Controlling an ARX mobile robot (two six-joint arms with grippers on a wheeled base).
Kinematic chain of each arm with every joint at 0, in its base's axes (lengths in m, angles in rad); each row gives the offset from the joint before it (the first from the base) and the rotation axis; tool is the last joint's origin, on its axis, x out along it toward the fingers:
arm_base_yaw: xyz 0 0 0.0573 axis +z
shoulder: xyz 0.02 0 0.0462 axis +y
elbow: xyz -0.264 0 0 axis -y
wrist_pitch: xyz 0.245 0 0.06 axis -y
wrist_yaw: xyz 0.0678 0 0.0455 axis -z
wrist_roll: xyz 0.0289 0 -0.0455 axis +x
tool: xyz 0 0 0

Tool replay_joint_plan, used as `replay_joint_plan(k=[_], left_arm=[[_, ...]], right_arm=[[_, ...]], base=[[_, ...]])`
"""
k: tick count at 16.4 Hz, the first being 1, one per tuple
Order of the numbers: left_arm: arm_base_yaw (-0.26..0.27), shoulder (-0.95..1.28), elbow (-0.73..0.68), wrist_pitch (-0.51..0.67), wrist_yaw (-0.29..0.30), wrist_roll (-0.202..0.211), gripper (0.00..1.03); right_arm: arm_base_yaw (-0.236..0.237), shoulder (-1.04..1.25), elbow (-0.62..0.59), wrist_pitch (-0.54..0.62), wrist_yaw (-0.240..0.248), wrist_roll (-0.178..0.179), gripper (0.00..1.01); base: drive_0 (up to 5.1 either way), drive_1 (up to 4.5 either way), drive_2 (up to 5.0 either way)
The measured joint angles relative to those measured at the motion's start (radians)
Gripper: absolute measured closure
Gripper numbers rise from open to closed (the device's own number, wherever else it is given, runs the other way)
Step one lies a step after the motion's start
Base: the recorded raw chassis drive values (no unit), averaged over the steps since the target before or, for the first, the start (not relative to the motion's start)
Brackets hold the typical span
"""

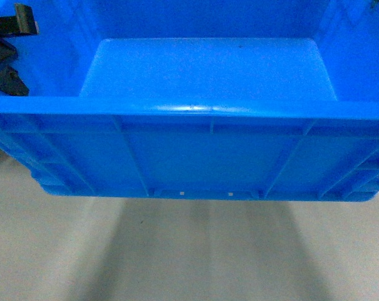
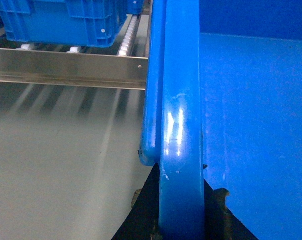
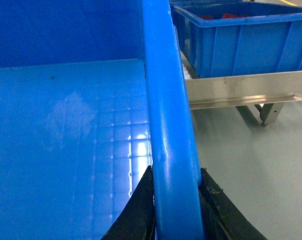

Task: Place box next to blue box on left shelf

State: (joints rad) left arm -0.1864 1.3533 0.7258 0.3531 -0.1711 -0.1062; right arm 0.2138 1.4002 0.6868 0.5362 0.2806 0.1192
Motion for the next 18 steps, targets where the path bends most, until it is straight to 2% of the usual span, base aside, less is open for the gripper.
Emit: replay_joint_plan(k=[5,18], left_arm=[[0.0,0.0,0.0,0.0,0.0,0.0,0.95],[0.0,-0.002,0.0,0.001,0.0,0.0,0.95]], right_arm=[[0.0,0.0,0.0,0.0,0.0,0.0,0.85],[0.0,-0.002,0.0,0.002,0.0,-0.001,0.85]], base=[[0.0,0.0,0.0],[0.1,4.4,-4.2]])
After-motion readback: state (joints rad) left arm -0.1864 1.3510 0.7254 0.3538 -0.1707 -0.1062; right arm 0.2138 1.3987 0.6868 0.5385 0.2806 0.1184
